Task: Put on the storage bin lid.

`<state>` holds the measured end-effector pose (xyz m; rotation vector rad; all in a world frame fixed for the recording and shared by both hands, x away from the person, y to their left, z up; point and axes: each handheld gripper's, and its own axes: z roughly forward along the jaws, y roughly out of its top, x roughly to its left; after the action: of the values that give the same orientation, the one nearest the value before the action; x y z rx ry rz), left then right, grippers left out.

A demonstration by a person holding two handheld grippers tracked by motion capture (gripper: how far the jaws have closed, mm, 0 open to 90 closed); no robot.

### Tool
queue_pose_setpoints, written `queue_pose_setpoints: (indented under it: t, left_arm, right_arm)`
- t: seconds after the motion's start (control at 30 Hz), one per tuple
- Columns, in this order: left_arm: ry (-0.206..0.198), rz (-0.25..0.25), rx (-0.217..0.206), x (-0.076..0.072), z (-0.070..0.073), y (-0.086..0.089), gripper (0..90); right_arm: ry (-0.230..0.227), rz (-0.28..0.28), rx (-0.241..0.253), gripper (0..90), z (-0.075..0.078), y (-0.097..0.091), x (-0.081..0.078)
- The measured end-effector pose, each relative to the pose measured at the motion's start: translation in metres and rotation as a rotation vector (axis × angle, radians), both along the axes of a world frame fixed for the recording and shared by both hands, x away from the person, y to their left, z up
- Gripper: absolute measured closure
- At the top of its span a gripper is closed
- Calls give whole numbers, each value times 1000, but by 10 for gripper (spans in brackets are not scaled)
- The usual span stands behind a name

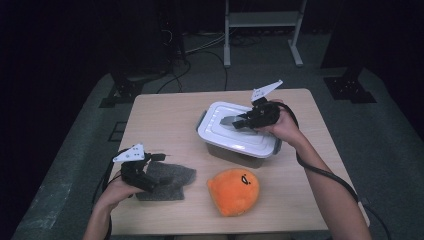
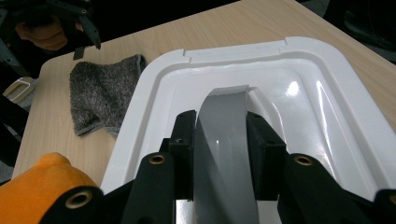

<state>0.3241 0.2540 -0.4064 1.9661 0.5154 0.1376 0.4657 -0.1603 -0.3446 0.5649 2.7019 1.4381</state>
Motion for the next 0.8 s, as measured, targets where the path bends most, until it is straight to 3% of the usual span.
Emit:
queue_pose_setpoints:
  t: [0.5, 0.7, 0.8]
  left_arm:
    - [-2, -4, 0, 1, 1, -1, 48]
    - [-4, -2, -4, 0, 1, 1, 37]
    - [-5, -1, -4, -1, 2, 1, 37]
  right_arm:
    - [14, 37, -6, 660, 0, 16, 2]
    - [23, 18, 0, 661, 1, 15, 2]
    - [11, -1, 27, 661, 6, 10, 0]
